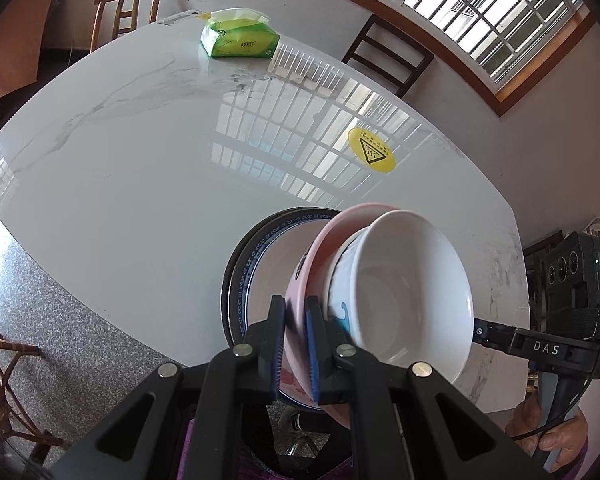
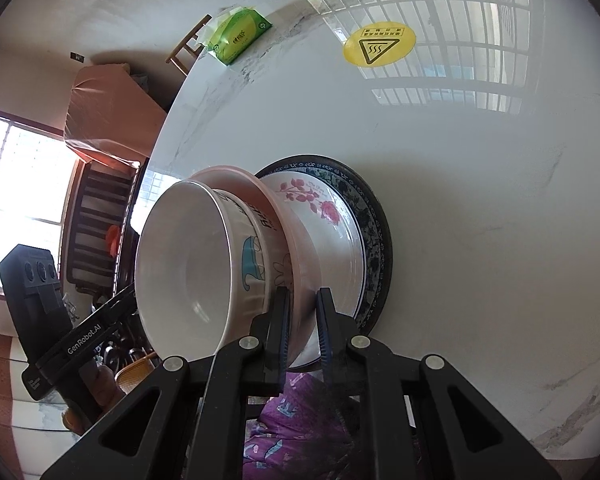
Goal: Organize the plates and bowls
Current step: 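Carry the bowl stack over the flowered plates and lower it onto them, then open both grippers and release the bowl stack on the plates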
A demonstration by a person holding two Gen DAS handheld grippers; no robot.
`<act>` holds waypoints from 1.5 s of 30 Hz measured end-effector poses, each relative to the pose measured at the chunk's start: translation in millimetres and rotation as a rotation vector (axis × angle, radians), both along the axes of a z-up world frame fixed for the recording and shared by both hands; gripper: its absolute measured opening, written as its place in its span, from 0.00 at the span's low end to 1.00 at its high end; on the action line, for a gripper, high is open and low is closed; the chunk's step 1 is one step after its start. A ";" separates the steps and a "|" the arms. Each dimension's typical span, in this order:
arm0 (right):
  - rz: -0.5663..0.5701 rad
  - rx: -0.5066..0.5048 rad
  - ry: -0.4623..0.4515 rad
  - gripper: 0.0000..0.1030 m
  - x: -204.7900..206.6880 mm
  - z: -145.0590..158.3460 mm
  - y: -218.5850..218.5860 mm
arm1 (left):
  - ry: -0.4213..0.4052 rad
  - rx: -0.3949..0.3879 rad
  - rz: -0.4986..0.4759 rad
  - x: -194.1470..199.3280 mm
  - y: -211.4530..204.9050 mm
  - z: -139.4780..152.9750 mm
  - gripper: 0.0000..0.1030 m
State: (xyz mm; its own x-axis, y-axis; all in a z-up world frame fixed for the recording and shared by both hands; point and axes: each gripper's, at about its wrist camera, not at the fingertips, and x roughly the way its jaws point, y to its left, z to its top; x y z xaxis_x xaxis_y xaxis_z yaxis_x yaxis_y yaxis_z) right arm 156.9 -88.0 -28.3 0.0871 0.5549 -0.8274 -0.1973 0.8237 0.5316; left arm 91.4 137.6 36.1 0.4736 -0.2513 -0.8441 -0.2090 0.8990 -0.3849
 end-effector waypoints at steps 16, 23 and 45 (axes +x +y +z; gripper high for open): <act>0.000 0.000 0.009 0.16 1.3 -4.3 6.2 | -0.058 0.110 -0.008 -2.6 -8.5 -5.0 0.08; 0.003 0.003 -0.051 0.17 -4.8 -1.9 10.5 | -0.190 0.208 0.027 -16.5 -11.8 5.7 0.08; -0.141 0.027 -0.672 0.63 -82.7 23.1 4.3 | -0.530 0.517 0.132 -81.2 -37.2 9.6 0.24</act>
State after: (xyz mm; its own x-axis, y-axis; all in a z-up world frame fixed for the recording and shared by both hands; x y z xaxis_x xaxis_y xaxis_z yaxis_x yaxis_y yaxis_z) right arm 74.1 -83.7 -5.2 0.6497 0.5203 -0.5543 -0.3831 0.8538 0.3524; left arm 10.2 100.4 45.7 0.8483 0.2019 -0.4895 -0.2314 0.9729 0.0004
